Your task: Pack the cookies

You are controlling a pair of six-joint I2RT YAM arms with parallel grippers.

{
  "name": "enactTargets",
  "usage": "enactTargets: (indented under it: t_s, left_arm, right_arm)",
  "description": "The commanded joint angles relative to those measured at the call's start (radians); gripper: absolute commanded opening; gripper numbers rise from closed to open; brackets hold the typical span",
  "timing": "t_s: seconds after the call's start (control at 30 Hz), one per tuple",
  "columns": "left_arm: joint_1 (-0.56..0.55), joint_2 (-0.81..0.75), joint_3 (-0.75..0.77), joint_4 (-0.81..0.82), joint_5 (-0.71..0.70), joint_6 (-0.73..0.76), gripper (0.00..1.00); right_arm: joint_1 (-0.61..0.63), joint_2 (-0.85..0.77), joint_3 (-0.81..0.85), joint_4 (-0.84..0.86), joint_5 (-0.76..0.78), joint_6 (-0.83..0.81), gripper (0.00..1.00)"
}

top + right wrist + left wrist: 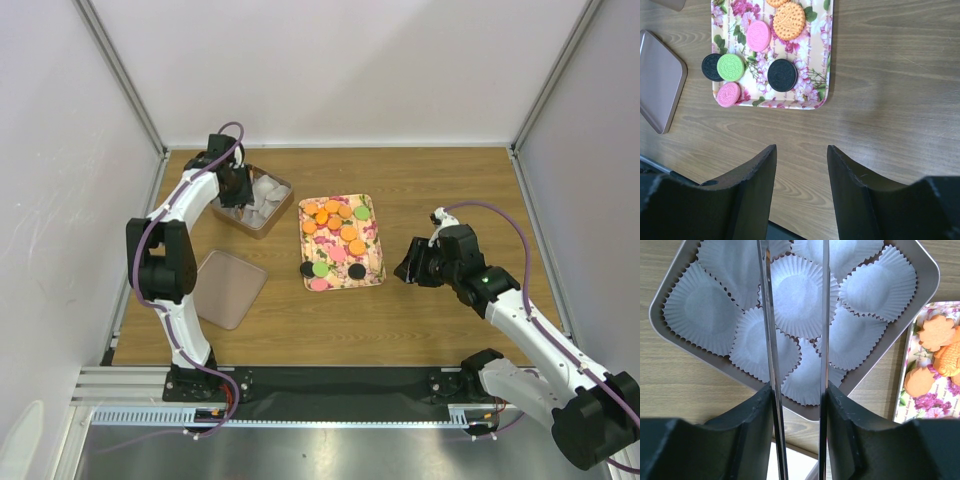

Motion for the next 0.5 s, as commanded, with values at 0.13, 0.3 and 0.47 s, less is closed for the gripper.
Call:
enactTargets:
  t_s: [0.13, 0.3, 0.47]
  left_arm:
    - [0.010, -0.030, 0.049, 0.009, -0.007, -0.001, 0.48]
    - [0.008, -0.053, 0.049, 0.009, 0.001, -0.001, 0.48]
    - [0.007, -0.092, 0.042, 0.003, 0.007, 0.000, 0.48]
  right_arm:
    - [0.006, 0.002, -0.005, 0.023, 0.008, -0.019, 0.51]
    - [0.006, 0.004, -0.005, 0.024, 0.008, -0.019, 0.51]
    - [0.008, 0.005, -0.007, 0.027, 0.006, -0.019, 0.51]
